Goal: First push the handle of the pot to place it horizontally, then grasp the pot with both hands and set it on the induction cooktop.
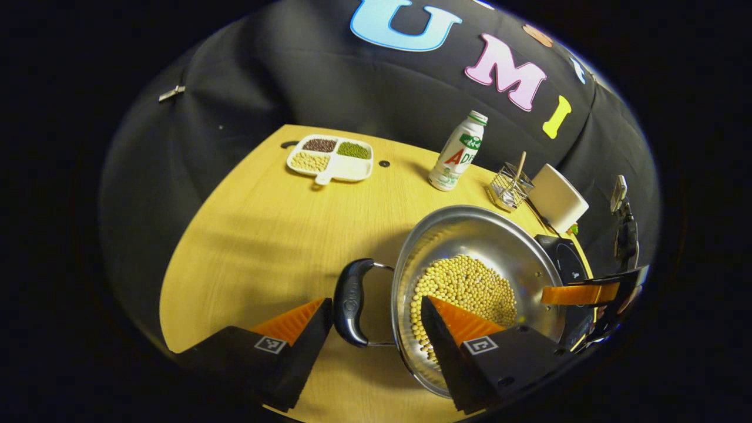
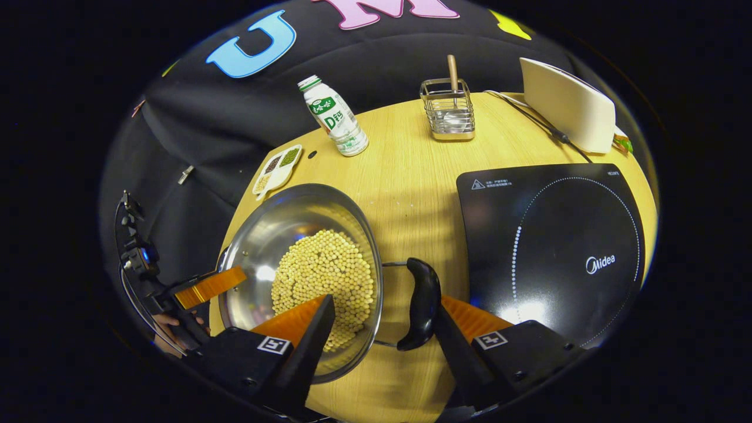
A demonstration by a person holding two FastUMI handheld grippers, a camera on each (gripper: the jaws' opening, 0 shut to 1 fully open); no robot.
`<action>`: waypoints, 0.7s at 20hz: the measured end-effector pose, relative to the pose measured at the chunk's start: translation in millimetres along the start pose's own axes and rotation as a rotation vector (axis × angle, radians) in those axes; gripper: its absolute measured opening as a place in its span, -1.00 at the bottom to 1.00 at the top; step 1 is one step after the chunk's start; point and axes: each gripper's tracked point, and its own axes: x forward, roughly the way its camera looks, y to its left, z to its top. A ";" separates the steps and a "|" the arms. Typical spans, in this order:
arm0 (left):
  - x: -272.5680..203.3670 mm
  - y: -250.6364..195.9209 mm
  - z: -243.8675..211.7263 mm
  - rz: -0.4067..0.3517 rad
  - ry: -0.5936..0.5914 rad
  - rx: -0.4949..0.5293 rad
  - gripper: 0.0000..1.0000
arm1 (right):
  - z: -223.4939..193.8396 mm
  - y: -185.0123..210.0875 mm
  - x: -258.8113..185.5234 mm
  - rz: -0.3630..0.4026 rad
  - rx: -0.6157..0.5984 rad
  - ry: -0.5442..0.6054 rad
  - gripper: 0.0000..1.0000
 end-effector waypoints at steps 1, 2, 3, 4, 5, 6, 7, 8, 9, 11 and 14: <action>4.0 0.9 0.7 -0.008 0.005 -0.014 0.83 | 0.1 -0.7 4.4 -0.002 0.004 0.000 0.94; 7.3 1.3 0.7 -0.015 0.009 -0.030 0.73 | 0.8 -2.6 7.2 -0.013 0.004 0.003 0.93; 10.2 0.4 1.8 -0.026 0.007 -0.047 0.69 | 1.8 -3.3 11.5 -0.013 0.006 0.004 0.87; 12.1 0.1 2.9 -0.039 0.005 -0.067 0.62 | 3.2 -2.9 13.5 -0.016 0.008 0.006 0.85; 13.2 2.2 2.0 -0.042 0.010 -0.082 0.55 | 4.7 -6.8 16.6 -0.034 0.004 0.006 0.85; 13.4 6.5 0.0 -0.046 0.016 -0.092 0.46 | 7.1 -11.7 20.9 -0.050 -0.003 0.000 0.83; 14.1 9.9 -1.7 -0.045 0.021 -0.097 0.41 | 9.2 -15.4 23.9 -0.053 -0.003 0.000 0.59; 14.3 11.9 -4.1 -0.042 0.028 -0.104 0.31 | 9.6 -17.5 26.2 -0.059 0.002 0.004 0.46; 14.5 12.5 -4.6 -0.046 0.024 -0.115 0.24 | 10.1 -17.9 29.2 -0.060 0.010 0.008 0.14; 12.9 12.8 -4.4 -0.043 0.017 -0.127 0.17 | 9.1 -15.4 33.4 -0.057 0.015 0.036 0.20; 11.2 17.6 -4.7 -0.022 0.007 -0.159 0.12 | 8.0 -15.0 35.9 -0.056 0.025 0.055 0.14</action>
